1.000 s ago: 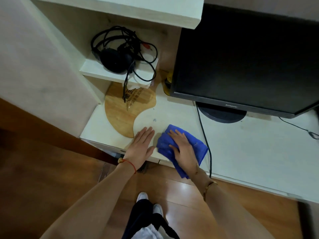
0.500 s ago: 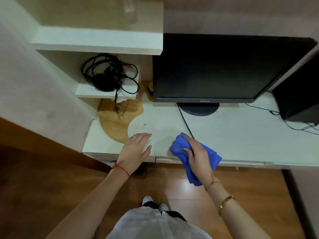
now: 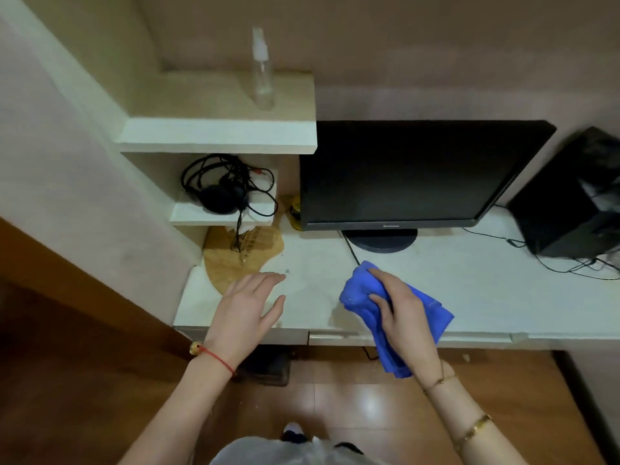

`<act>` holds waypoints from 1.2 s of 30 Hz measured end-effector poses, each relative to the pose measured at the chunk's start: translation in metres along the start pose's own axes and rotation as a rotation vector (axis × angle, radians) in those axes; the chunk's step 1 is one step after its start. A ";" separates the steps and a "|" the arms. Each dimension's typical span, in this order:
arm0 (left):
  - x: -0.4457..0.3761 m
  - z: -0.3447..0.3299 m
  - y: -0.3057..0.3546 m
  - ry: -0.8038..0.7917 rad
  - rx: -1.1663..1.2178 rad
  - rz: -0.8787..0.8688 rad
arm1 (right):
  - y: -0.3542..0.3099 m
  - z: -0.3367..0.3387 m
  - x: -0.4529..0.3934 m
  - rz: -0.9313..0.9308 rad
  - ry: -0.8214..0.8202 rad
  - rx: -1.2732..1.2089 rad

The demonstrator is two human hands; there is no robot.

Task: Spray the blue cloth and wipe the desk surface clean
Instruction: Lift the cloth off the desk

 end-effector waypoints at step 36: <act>-0.094 0.203 -0.140 0.286 -0.123 0.082 | -0.324 -0.132 -0.261 0.552 -0.167 0.137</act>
Point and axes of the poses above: each hand's wrist, its own x-axis away from the middle knuckle, its own z-axis out of the back of the hand, y = z × x, the point moved 5 cm from there along -x, towards the middle knuckle, and after that the axes turned 12 degrees about -x, right-handed, at the moved point
